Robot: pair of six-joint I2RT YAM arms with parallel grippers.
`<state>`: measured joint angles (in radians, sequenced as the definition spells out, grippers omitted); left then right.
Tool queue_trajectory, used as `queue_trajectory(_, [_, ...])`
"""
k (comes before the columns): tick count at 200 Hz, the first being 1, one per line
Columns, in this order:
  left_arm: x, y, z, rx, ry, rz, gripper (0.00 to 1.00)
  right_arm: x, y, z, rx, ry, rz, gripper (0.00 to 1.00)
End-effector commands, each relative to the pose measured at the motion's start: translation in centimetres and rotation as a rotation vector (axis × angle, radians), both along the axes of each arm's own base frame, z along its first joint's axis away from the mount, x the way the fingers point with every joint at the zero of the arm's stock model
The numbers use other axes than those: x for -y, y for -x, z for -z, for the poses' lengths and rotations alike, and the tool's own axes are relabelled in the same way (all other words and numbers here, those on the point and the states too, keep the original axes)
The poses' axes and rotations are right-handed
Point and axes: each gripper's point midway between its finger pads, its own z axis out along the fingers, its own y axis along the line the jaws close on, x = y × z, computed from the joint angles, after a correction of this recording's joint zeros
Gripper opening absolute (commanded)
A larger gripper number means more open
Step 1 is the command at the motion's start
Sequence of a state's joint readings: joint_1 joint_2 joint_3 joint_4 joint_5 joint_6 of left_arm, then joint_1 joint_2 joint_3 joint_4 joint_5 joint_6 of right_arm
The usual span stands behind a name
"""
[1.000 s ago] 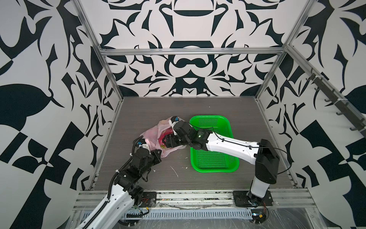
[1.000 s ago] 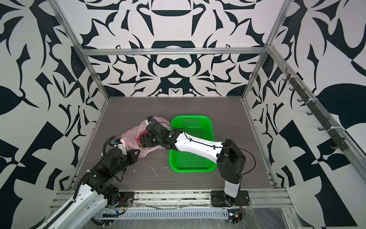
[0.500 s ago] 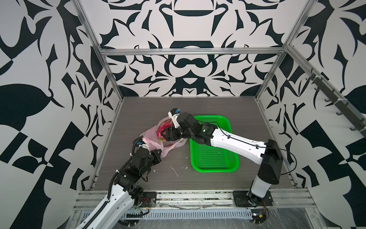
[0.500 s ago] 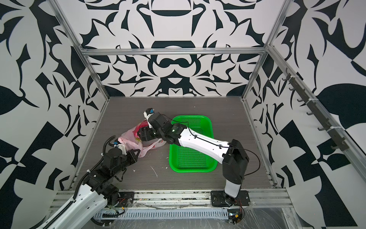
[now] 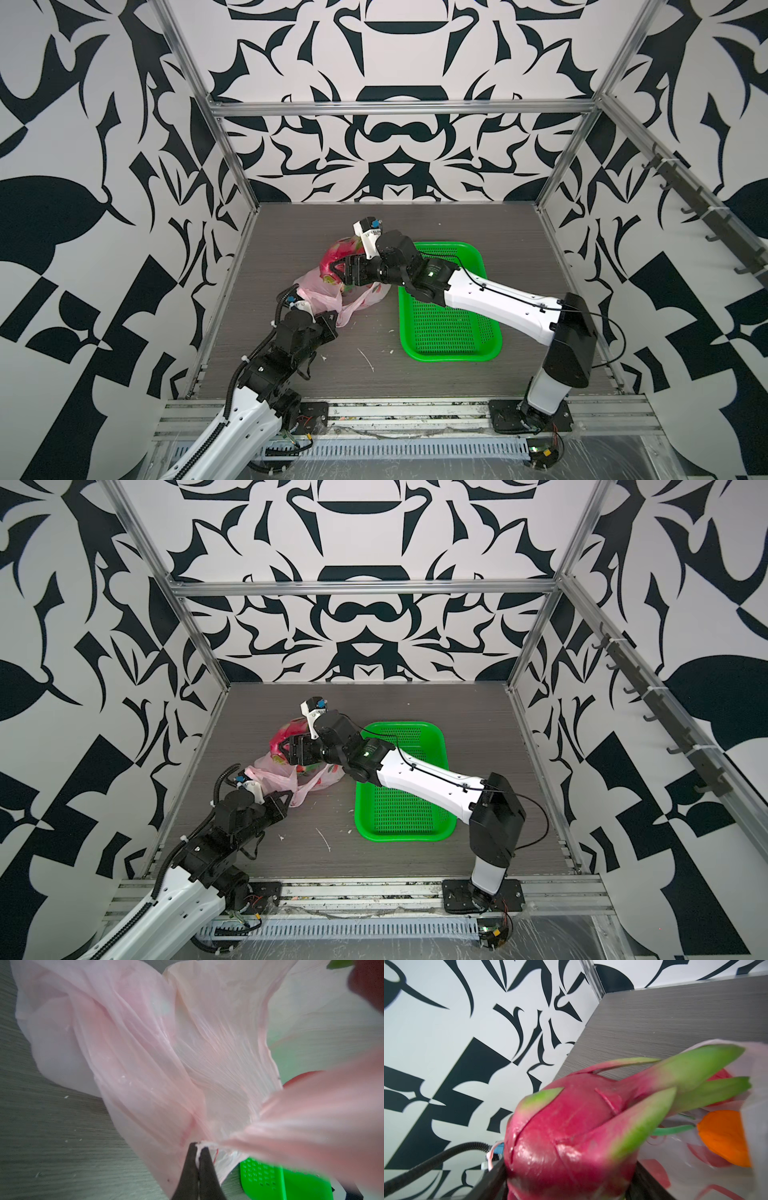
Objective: Untie the knot of the plastic bag and take out the fruit
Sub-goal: Pick up the fruit from the plastic bag, then place the fruit in the basket.
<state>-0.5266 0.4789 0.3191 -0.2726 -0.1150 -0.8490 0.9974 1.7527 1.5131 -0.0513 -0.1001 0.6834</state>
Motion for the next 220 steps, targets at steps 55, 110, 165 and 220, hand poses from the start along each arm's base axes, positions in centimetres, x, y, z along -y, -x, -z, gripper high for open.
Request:
queue_trajectory(55, [0.1, -0.6, -2.1, 0.051, 0.018, -0.014, 0.00, -4.3, 0.0, 0.7, -0.047, -0.122, 0.032, 0.28])
queue_trajectory(110, [0.0, -0.4, -1.7, 0.047, 0.021, -0.013, 0.00, -6.6, 0.2, -1.3, -0.054, -0.190, -0.006, 0.27])
queue_trajectory(165, [-0.1, -0.3, -1.3, 0.049, 0.026, -0.019, 0.00, -6.6, 1.2, -5.7, -0.019, -0.263, -0.043, 0.27])
queue_trajectory(220, [-0.3, -0.7, -2.5, 0.088, 0.021, -0.027, 0.00, -4.7, 1.9, -7.4, 0.013, -0.269, -0.021, 0.27])
